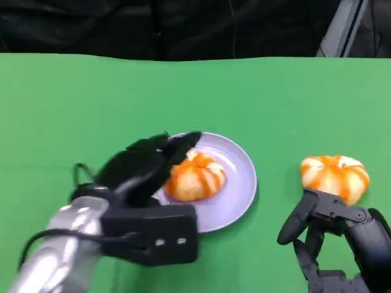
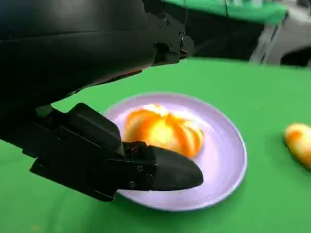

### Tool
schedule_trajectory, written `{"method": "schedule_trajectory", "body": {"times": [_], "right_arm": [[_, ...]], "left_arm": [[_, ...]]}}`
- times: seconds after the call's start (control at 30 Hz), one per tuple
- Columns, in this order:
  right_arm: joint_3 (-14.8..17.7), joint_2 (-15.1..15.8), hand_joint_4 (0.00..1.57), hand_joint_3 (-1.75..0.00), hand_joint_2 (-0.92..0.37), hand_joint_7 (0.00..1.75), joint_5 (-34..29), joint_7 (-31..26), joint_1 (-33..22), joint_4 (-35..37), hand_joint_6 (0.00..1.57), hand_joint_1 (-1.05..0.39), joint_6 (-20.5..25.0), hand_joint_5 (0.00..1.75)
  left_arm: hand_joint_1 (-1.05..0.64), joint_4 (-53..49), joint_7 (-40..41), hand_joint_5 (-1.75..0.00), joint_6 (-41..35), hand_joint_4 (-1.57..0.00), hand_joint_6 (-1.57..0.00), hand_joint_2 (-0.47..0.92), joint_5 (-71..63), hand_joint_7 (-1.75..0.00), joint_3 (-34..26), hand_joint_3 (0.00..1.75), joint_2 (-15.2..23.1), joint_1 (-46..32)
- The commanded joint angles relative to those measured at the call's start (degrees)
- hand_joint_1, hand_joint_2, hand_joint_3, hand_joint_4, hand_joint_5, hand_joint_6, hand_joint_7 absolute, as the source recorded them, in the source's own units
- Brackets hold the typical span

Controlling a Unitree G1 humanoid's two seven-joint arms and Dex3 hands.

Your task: Grasp the bread from the table and place it into the plate.

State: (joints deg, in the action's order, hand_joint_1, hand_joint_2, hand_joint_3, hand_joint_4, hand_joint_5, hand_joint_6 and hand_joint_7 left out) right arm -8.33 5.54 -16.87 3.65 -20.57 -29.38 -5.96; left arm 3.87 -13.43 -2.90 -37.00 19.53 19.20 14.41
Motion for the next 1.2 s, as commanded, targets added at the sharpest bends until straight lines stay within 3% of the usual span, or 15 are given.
{"method": "schedule_trajectory", "body": {"times": [0.03,0.23,0.37,0.4,0.43,0.47,0.5,0.53,0.57,0.67,0.83,1.03,1.2], "right_arm": [[0.07,0.40,0.83,-1.40,-0.30,1.37,-0.51,-0.11,0.12,-0.75,0.76,0.07,0.92,1.69],[0.00,0.39,0.85,-1.39,-0.30,1.37,-0.51,-0.04,0.29,-0.73,0.77,0.08,1.02,1.69],[-0.02,0.38,0.85,-1.39,-0.30,1.37,-0.51,-0.05,0.30,-0.74,0.77,0.08,1.03,1.69],[-0.05,0.41,0.85,-1.39,-0.30,1.37,-0.44,0.06,0.37,-0.73,0.77,0.08,1.08,1.69],[-0.07,0.46,0.84,-1.39,-0.30,1.36,-0.32,0.16,0.42,-0.72,0.77,0.08,1.13,1.68],[-0.08,0.49,0.84,-1.39,-0.30,1.36,-0.32,0.22,0.46,-0.72,0.77,0.07,1.21,1.68],[-0.05,0.55,0.84,-1.38,-0.30,1.36,-0.37,0.21,0.55,-0.64,0.76,0.07,1.14,1.68],[-0.02,0.57,0.84,-1.38,-0.29,1.36,-0.35,0.21,0.59,-0.58,0.77,0.07,1.08,1.67],[0.00,0.58,0.84,-1.38,-0.29,1.36,-0.34,0.21,0.62,-0.55,0.77,0.07,1.03,1.67],[0.12,0.80,0.84,-1.39,-0.29,1.36,0.16,0.42,0.83,-0.17,0.77,0.07,0.50,1.66],[0.50,1.17,0.83,-1.39,-0.29,1.36,0.94,0.89,0.96,-0.09,0.76,0.06,0.67,1.66],[0.86,1.65,0.84,-1.38,-0.30,1.36,1.52,1.01,0.92,0.60,0.77,0.06,-0.14,1.67],[1.49,2.03,0.84,-1.39,-0.29,1.36,1.84,1.17,0.87,1.01,0.77,0.06,-0.61,1.67]], "left_arm": [[-0.75,4.90,-0.29,-0.07,2.99,-0.11,-0.13,0.92,4.90,-0.06,-4.12,0.42,2.64,-4.84],[-0.55,9.45,1.31,-0.30,5.19,-0.39,-0.37,0.92,11.18,-0.13,-9.59,0.25,1.98,-10.55],[-0.53,9.74,1.46,-0.36,5.55,-0.41,-0.41,0.92,11.51,-0.12,-10.09,0.23,1.74,-11.05],[-0.53,10.80,5.76,-0.36,10.01,-0.41,-0.41,0.92,16.39,-0.12,-13.34,0.23,-1.98,-16.26],[-0.27,11.67,8.88,-0.68,13.56,-0.69,-0.73,0.90,21.02,-0.30,-16.01,0.26,-5.24,-20.69],[-0.17,12.12,11.19,-0.87,16.70,-0.74,-0.83,0.86,25.19,-0.43,-18.06,0.36,-8.03,-24.38],[-0.09,11.62,12.86,-1.08,19.99,-0.77,-0.86,0.76,27.50,-0.62,-19.35,0.59,-9.70,-26.79],[-0.03,10.52,13.66,-1.32,22.84,-0.81,-0.84,0.63,27.96,-0.92,-19.87,0.91,-10.28,-27.90],[-0.01,9.60,14.18,-1.44,25.08,-0.83,-0.82,0.58,28.03,-1.08,-20.25,1.04,-10.65,-28.57],[0.02,8.13,13.26,-1.65,29.12,-0.86,-0.80,0.59,32.48,-1.35,-20.96,1.12,-12.15,-31.24],[0.03,9.91,12.37,-1.74,29.62,-0.82,-0.77,0.51,38.16,-1.53,-21.17,1.33,-14.16,-35.73],[-0.01,8.07,11.68,-1.75,30.23,-0.84,-0.74,0.53,39.79,-1.62,-21.89,1.18,-14.96,-35.75],[-0.01,6.15,11.70,-1.74,31.18,-0.84,-0.74,0.50,39.16,-1.62,-22.72,1.21,-15.28,-34.48]]}}
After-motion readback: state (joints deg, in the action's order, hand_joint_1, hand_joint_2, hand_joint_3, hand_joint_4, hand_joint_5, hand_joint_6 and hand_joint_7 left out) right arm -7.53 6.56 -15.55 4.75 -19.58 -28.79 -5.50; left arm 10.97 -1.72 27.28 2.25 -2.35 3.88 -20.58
